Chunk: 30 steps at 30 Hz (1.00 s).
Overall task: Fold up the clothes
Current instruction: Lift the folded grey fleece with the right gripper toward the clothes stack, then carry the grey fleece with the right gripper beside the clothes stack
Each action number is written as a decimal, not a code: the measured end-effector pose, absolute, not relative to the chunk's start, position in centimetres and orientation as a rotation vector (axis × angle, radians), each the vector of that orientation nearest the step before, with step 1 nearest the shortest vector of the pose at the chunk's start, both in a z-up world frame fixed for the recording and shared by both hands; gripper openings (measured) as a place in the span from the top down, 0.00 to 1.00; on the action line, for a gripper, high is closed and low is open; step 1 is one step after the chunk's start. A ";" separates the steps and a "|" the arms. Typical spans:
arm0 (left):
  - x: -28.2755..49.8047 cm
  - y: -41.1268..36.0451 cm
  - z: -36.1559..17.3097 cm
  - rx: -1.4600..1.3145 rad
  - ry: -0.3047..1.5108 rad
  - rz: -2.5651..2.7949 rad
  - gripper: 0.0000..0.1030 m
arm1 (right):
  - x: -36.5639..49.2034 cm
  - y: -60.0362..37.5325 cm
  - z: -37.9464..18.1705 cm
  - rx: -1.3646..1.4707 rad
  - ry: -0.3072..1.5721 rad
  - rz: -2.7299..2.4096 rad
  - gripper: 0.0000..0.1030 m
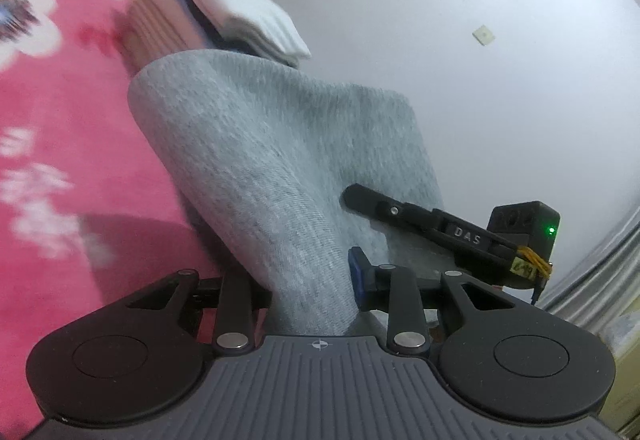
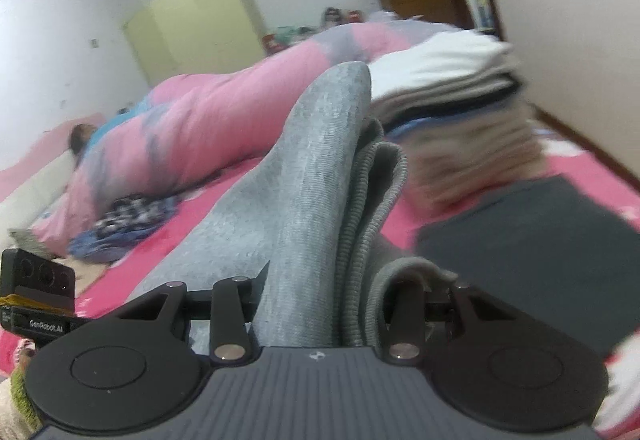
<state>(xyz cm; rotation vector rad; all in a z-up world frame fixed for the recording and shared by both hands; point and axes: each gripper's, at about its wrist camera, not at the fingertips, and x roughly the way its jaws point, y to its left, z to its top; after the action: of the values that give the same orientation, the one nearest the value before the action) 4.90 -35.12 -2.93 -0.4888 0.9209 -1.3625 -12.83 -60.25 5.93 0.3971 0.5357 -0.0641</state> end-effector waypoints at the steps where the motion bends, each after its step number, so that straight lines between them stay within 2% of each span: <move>1: 4.8 -36.7 -3.5 -0.495 0.930 -1.365 0.72 | -12.9 -61.8 5.7 0.393 0.543 -0.087 0.58; 12: 5.6 -48.8 -7.5 -0.491 1.009 -1.362 0.71 | -9.7 -73.7 1.4 0.341 0.643 -0.113 0.58; 21: 6.0 -48.8 -8.8 -0.439 1.013 -1.356 0.71 | -8.6 -77.8 -3.1 0.419 0.622 -0.087 0.58; 27: 5.7 -48.6 -7.9 -0.399 0.958 -1.384 0.70 | -9.7 -78.2 -2.5 0.440 0.548 -0.080 0.57; 30: 7.1 -49.1 -9.9 -0.422 1.045 -1.361 0.68 | -9.0 -79.1 -4.2 0.485 0.582 -0.106 0.54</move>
<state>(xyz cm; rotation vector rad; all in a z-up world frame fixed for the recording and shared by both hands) 7.08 -49.11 -9.91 -0.4220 1.0452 -1.3610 -9.00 -79.12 -4.23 0.4854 0.5816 -0.1061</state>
